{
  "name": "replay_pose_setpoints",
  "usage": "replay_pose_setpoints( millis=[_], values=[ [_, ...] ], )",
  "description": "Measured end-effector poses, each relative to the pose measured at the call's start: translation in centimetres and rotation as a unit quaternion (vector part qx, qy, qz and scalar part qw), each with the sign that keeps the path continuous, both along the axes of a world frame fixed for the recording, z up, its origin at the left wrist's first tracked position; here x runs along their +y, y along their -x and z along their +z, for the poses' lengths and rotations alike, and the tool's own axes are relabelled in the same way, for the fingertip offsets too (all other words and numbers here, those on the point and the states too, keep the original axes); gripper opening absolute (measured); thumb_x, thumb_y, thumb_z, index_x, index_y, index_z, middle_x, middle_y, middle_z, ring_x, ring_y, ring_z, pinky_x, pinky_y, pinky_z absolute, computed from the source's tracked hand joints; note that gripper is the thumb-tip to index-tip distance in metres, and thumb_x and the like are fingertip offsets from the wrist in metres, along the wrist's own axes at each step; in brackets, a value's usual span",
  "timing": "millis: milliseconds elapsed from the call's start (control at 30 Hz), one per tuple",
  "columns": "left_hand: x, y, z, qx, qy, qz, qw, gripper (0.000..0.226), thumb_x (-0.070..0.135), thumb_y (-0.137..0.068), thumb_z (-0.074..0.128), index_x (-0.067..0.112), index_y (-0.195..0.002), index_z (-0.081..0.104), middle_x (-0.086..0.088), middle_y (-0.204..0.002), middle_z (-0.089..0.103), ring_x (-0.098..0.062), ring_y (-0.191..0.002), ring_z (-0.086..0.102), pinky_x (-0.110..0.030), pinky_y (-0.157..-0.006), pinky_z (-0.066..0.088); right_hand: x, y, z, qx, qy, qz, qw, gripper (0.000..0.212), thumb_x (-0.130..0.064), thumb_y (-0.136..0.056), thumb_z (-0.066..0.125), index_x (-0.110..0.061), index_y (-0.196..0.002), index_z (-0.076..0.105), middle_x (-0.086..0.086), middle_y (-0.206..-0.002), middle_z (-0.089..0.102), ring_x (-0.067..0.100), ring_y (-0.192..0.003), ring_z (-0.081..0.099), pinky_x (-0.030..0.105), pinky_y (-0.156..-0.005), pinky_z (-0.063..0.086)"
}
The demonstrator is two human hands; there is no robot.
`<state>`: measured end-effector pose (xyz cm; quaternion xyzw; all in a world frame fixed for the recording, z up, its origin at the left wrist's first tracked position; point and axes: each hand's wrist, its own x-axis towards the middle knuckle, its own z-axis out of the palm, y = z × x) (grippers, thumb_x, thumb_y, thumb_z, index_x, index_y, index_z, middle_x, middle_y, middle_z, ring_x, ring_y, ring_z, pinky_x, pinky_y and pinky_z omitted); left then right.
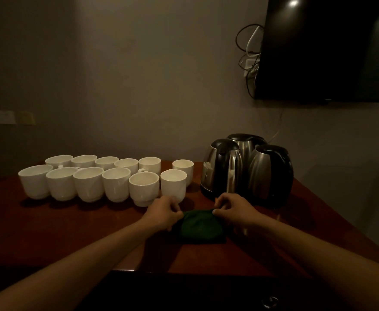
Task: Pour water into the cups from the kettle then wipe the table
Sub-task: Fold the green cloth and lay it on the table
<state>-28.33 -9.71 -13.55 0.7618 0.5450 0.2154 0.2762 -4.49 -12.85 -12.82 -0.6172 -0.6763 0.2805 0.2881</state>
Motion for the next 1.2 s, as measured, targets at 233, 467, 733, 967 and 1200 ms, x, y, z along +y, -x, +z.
replay_pose_setpoints(
  millis=[233,467,733,967,1200],
  values=[
    [-2.0,1.1,0.5,0.118,-0.232,-0.155,0.953,0.019,0.034,-0.096,0.062,0.032,-0.115,0.063,0.017,-0.116,0.055,0.0,-0.107,0.051,-0.015,-0.088,0.045,-0.4,-0.2,-1.0,-0.158,-0.121,0.018,0.98,0.016,-0.031,-0.087,0.073,-0.035,-0.083,0.058,-0.012,-0.103,0.055,0.005,-0.095,0.054,0.03,-0.086,0.055],
    [-2.6,2.8,0.6,0.262,-0.222,-0.267,0.9,0.042,0.043,-0.1,0.055,0.033,-0.14,0.051,0.009,-0.143,0.051,-0.007,-0.128,0.047,-0.025,-0.103,0.044,-2.5,-0.9,0.3,-0.196,-0.031,0.209,0.957,0.035,-0.057,-0.082,0.07,-0.036,-0.109,0.064,-0.018,-0.124,0.047,0.001,-0.113,0.045,0.027,-0.097,0.048],
    [-2.1,4.3,-0.1,0.184,-0.192,-0.259,0.929,0.039,0.035,-0.099,0.059,0.031,-0.138,0.055,0.012,-0.141,0.054,-0.001,-0.122,0.054,-0.021,-0.102,0.049,-2.8,-2.4,0.1,-0.205,-0.11,0.234,0.944,0.024,-0.04,-0.091,0.066,-0.035,-0.114,0.061,-0.02,-0.12,0.057,-0.001,-0.112,0.056,0.031,-0.093,0.055],
    [-2.6,2.8,-0.1,-0.089,-0.057,-0.172,0.979,0.02,0.02,-0.103,0.052,0.026,-0.119,0.061,0.013,-0.13,0.058,-0.005,-0.117,0.058,-0.025,-0.095,0.055,-3.4,-2.3,1.1,-0.002,-0.07,0.164,0.984,0.009,-0.019,-0.097,0.06,-0.019,-0.105,0.063,-0.003,-0.111,0.062,0.01,-0.101,0.065,0.025,-0.079,0.058],
    [-2.1,-0.7,1.7,-0.234,0.18,-0.01,0.955,0.022,0.023,-0.107,0.045,0.01,-0.109,0.063,-0.012,-0.103,0.063,-0.021,-0.09,0.064,-0.031,-0.075,0.058,-2.5,-2.6,3.0,0.213,0.109,0.029,0.971,0.019,-0.018,-0.096,0.062,-0.014,-0.114,0.064,0.011,-0.118,0.063,0.026,-0.096,0.07,0.03,-0.069,0.058]
  ],
)
